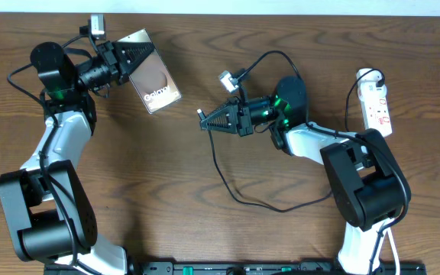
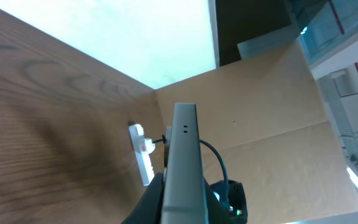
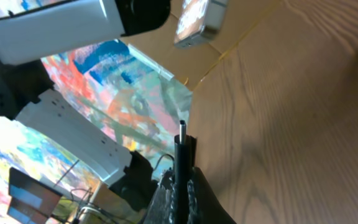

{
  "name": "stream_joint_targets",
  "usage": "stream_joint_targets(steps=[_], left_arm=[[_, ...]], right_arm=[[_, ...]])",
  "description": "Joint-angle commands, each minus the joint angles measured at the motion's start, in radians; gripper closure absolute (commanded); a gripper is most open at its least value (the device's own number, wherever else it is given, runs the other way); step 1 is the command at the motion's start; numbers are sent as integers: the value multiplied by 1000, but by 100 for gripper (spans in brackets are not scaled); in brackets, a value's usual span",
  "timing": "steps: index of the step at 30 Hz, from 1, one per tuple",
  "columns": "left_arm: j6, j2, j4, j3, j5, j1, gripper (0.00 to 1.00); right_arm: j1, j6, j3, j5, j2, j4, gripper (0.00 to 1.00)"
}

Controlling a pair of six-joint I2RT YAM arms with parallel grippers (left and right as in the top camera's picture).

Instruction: Plug charger to phone and switch on socket

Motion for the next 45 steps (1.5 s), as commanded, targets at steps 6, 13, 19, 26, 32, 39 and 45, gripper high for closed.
stream_joint_targets(steps=[6,13,19,26,32,39,45], left_arm=[[-236,-19,327,15,-8,-49,93],[-236,-19,333,15,-7,-53,93],[-256,-19,332,15,1,-56,93],[-255,-19,333,15,25,-66,93],[-255,-19,332,15,51,-67,93],[-254,-19,333,15,72,-102,93],[-254,-19,332,15,72,-113,92]], right_arm=[[26,152,5,47,6,75,99],[26,262,5,45,6,281,99],[27,278,5,30,6,328,99],[53,276,5,1,6,364,99],[75,261,5,-12,6,389,99],[78,250,5,-10,6,389,99],[78,250,5,5,6,389,99]])
